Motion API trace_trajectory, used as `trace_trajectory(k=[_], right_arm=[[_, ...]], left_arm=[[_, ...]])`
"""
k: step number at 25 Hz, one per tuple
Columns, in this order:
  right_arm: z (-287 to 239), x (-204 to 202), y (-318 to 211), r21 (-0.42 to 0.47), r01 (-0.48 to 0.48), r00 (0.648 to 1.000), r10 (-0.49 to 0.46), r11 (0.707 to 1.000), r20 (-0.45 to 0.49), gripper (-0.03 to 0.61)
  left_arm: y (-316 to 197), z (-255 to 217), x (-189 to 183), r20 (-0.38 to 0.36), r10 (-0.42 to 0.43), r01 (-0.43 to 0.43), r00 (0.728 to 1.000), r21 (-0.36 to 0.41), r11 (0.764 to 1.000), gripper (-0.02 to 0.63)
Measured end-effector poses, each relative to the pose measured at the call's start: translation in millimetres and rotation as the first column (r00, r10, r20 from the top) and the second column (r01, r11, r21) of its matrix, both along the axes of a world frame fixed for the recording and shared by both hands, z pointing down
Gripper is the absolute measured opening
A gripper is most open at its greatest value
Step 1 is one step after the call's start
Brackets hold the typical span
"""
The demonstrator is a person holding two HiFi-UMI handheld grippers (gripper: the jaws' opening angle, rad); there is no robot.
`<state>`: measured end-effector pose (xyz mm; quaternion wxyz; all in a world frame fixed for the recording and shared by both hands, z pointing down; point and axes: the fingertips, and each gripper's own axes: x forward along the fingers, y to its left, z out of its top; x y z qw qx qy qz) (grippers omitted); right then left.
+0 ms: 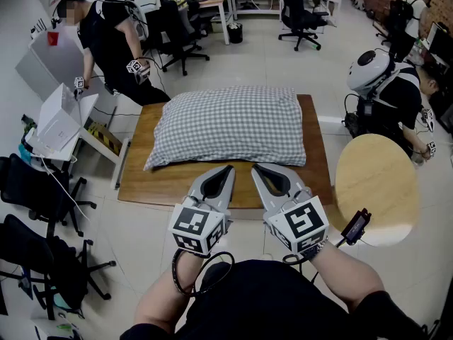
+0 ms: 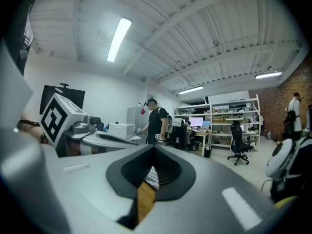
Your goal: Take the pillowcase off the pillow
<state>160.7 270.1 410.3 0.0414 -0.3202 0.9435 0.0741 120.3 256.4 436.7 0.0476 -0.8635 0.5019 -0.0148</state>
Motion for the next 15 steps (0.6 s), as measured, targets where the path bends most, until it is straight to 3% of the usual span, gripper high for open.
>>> trace_trajectory(k=[7,15], right_arm=[[6,7,-10,0.007,0.026,1.0,-0.026,1.0,-0.009,0.002],[6,-12,-35,0.008,0.043,0.999,-0.043,0.999,-0.01,0.002]], left_arm=[[-15,6,-1,-0.018,-0.043,0.043,0.999,-0.002,0.999,0.003],[-43,-2,-36,-0.062,-0.076,0.077,0.995,0.011,0.997,0.005]])
